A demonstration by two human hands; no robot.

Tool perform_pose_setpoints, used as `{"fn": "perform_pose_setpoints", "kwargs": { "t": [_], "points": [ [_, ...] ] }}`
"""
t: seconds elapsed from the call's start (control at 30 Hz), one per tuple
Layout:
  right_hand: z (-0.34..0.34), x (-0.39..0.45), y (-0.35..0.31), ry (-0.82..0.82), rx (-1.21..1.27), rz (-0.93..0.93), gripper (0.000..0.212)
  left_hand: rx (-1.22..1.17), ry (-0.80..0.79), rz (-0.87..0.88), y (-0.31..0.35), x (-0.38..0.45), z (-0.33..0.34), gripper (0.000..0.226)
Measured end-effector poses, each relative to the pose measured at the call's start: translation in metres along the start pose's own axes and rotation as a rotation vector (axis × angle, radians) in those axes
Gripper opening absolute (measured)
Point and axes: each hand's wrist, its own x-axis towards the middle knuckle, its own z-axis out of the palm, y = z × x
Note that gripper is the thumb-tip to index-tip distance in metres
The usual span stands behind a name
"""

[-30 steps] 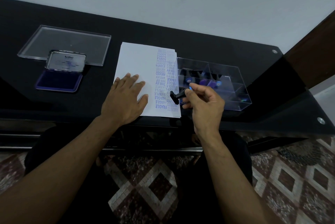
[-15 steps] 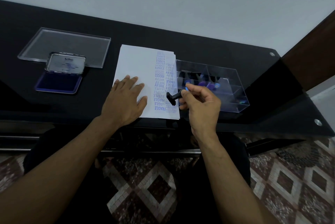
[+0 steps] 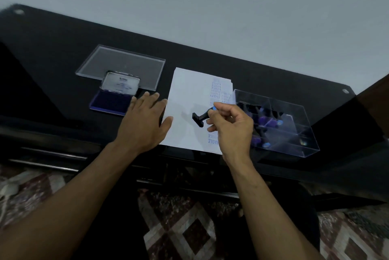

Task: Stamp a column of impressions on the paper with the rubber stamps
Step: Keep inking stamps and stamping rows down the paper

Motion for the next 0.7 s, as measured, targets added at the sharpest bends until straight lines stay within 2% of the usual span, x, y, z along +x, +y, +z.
{"fn": "perform_pose_setpoints", "kwargs": {
  "t": [0.37,0.7],
  "points": [
    [0.118,-0.005,-0.006,-0.257,-0.118,-0.036,0.017,0.017,0.076,-0.255,-0.098,-0.037,-0.037,0.064],
    [0.194,-0.002,-0.006,-0.377,-0.395,-0.421,0.023,0.045,0.066,-0.339,-0.155,-0.047,-0.048,0.068]
  ]
}}
